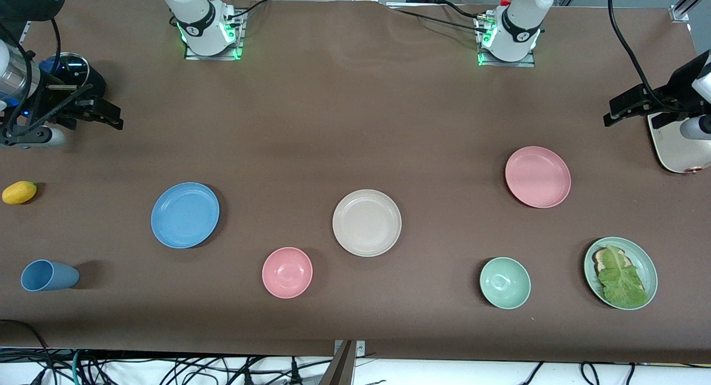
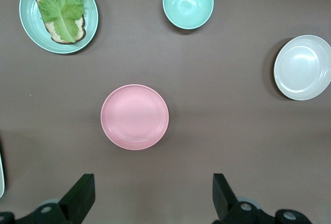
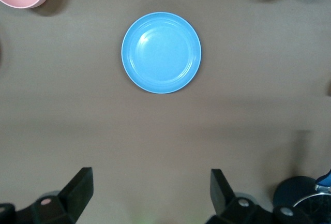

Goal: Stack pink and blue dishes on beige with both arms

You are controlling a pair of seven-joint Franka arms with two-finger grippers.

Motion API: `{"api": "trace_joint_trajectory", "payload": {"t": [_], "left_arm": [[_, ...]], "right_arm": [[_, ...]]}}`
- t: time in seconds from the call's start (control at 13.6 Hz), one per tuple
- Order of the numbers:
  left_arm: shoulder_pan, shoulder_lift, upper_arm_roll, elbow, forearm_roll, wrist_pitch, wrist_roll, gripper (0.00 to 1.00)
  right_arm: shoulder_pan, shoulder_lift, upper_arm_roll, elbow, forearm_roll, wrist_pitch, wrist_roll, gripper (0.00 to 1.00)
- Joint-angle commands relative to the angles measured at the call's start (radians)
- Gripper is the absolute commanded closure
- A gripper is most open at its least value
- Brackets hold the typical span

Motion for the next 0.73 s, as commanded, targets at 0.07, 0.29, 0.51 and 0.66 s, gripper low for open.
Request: {"api": "trace_joint_trajectory", "payload": {"t": [0.07,0.29,0.51,0.66], "left_arm": [[0.002,0.001,-0.003,0.005,0.02,0.005,0.003,0.0],[0.002,0.001,-0.003,0.005,0.02,0.005,0.003,0.0],[0.002,0.001,-0.003,0.005,0.019,0.005,0.003,0.0],[0.002,0.001,-0.003,0.005,0.019,0.005,0.003,0.0]], "right_arm": [[-0.001,-0.007,0.005,0.008,0.013,-0.006,0.013,0.0],[-0.001,-0.004,0.005,0.013,0.014,-0.006,0.013,0.0],[-0.001,-0.004,0.003,0.013,0.014,-0.005,0.013,0.0],[-0.003,-0.001,-0.003,0.013,0.014,-0.003,0.013,0.0]]}}
